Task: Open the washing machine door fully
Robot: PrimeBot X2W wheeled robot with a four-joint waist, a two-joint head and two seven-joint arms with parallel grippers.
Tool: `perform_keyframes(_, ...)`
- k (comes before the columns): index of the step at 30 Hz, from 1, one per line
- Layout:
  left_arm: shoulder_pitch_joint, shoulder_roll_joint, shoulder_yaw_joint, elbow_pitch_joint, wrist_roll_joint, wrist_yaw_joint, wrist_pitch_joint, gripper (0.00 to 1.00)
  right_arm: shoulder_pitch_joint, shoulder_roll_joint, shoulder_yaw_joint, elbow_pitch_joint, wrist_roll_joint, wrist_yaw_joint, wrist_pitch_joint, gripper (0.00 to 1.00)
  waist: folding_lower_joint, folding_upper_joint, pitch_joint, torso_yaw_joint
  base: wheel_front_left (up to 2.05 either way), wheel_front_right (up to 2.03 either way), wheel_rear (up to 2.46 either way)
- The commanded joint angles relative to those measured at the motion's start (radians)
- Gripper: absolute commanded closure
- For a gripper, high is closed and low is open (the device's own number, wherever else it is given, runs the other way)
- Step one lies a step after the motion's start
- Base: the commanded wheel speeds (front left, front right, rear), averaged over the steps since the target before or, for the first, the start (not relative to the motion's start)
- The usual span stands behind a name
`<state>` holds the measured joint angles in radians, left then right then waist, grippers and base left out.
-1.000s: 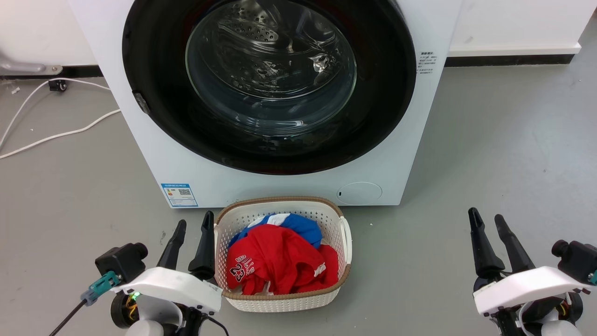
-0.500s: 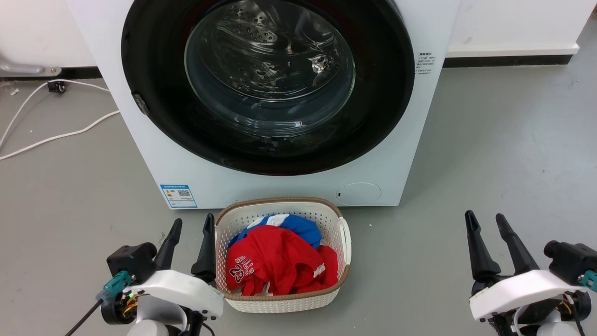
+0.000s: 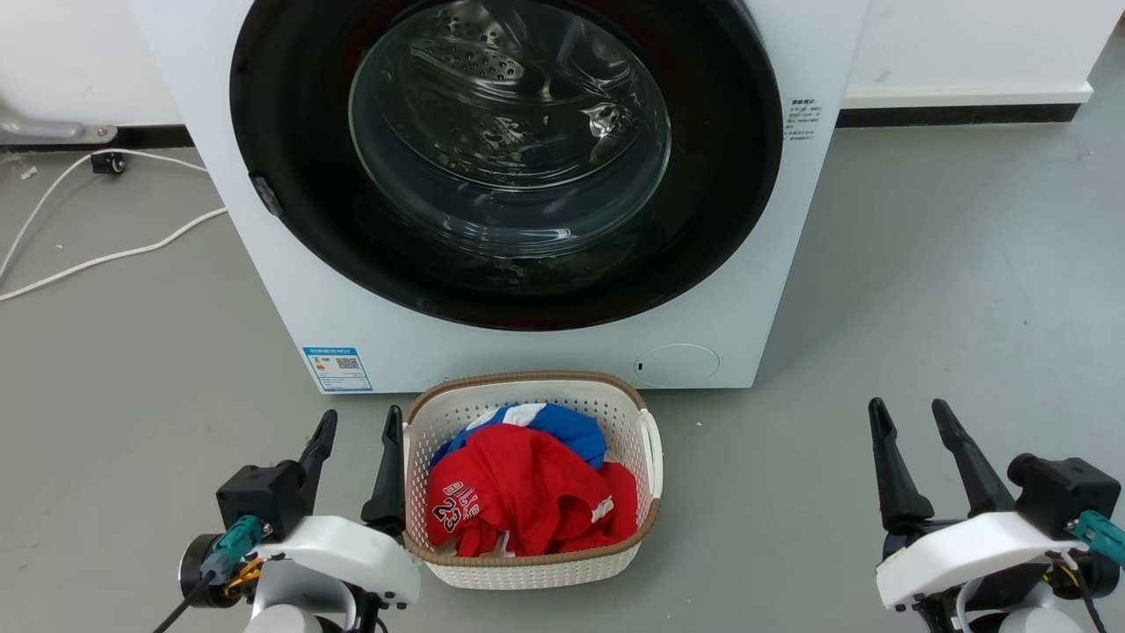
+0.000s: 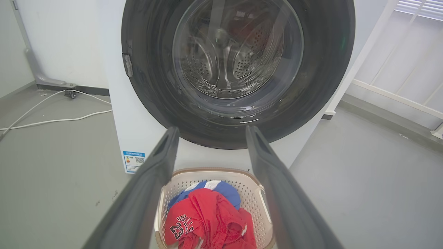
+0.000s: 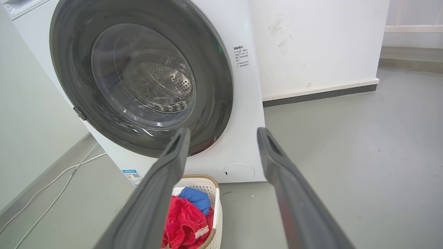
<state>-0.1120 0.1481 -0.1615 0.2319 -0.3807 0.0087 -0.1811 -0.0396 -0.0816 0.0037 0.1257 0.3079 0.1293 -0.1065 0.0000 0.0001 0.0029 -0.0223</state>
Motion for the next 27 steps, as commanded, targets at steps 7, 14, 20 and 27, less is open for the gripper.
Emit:
perform_keyframes(7, -0.008, 0.008, -0.010, -0.007, 0.071, 0.000, -0.024, 0.00, -0.008, 0.008, 0.005, -0.015, -0.079, 0.002, -0.015, 0.00, 0.0000, -0.0001, -0.001, 0.001, 0.00, 0.00, 0.00)
perform_keyframes(14, -0.006, 0.002, -0.016, 0.000, 0.114, -0.015, -0.037, 0.00, -0.007, 0.013, 0.006, -0.019, -0.127, 0.002, -0.020, 0.00, 0.0000, -0.0001, 0.000, 0.001, 0.00, 0.00, 0.00)
perform_keyframes(20, -0.007, -0.004, -0.011, 0.005, 0.154, -0.021, -0.049, 0.00, -0.008, 0.016, 0.006, -0.020, -0.162, 0.002, -0.030, 0.00, 0.0000, -0.0001, 0.000, 0.000, 0.00, 0.00, 0.00)
perform_keyframes(27, -0.012, -0.010, 0.000, 0.012, 0.192, -0.027, -0.063, 0.00, -0.012, 0.022, 0.002, -0.018, -0.190, 0.001, -0.030, 0.00, 0.0000, -0.0001, 0.004, -0.003, 0.00, 0.00, 0.00)
